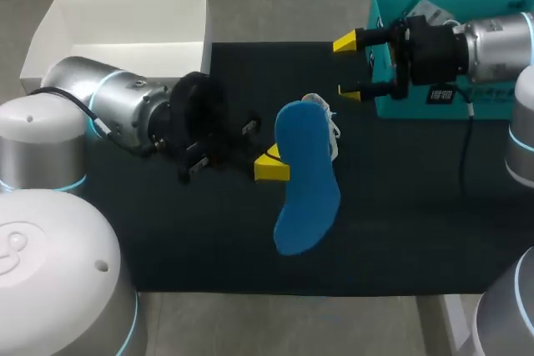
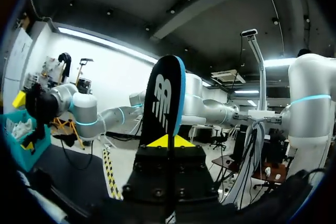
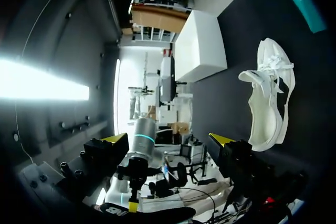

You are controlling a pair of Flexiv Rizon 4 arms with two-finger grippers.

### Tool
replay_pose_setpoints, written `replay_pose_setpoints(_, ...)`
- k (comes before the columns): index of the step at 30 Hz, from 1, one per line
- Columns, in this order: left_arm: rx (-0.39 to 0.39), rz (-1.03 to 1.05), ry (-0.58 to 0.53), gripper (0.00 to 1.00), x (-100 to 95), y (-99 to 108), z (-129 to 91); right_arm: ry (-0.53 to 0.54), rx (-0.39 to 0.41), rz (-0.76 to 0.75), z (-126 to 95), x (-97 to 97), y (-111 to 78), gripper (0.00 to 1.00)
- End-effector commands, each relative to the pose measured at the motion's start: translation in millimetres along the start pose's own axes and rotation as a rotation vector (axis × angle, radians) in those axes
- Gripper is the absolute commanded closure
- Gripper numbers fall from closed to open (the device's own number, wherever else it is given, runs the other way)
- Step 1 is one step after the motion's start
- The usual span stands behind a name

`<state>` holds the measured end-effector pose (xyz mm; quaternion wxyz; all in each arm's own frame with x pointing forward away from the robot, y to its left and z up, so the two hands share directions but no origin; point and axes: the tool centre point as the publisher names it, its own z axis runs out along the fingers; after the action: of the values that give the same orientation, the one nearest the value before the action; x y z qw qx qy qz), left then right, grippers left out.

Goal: Take the shoe out of the shoebox, open the shoe tongue, remove and reinsert the insole, then place the shoe into the shoebox

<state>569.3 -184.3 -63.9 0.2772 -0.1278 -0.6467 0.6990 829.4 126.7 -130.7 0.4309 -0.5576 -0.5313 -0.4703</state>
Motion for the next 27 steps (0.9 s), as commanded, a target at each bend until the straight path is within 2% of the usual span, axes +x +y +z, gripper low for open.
replay_pose_setpoints(1,-0.484,0.526,-0.036,1.00,-7.3,-10.2,-21.6,0.000,-0.023,0.003,-0.5,-0.5,-6.9,0.00)
replay_pose_setpoints(4,-0.571,0.604,-0.038,1.00,-19.0,-10.9,-35.2,-0.003,-0.043,0.005,-1.7,-1.6,-8.7,0.00)
replay_pose_setpoints(8,-0.671,0.766,-0.110,1.00,-39.4,-17.1,-57.0,-0.001,-0.070,0.009,-3.3,-3.5,-9.7,0.00)
replay_pose_setpoints(10,-0.685,0.805,-0.169,1.00,-48.0,-20.0,-66.1,0.000,-0.077,0.009,-3.3,-3.6,-10.0,0.00)
replay_pose_setpoints(11,-0.658,0.817,-0.199,1.00,-52.6,-21.9,-70.7,0.000,-0.080,0.009,-3.0,-3.4,-10.3,0.00)
replay_pose_setpoints(17,-0.658,0.817,-0.199,1.00,-52.6,-21.9,-70.7,0.004,-0.108,0.009,1.1,-5.5,-10.5,0.00)
replay_pose_setpoints(27,-0.658,0.817,-0.199,1.00,-52.6,-21.9,-70.7,0.034,-0.106,0.035,14.2,-3.2,-12.4,0.00)
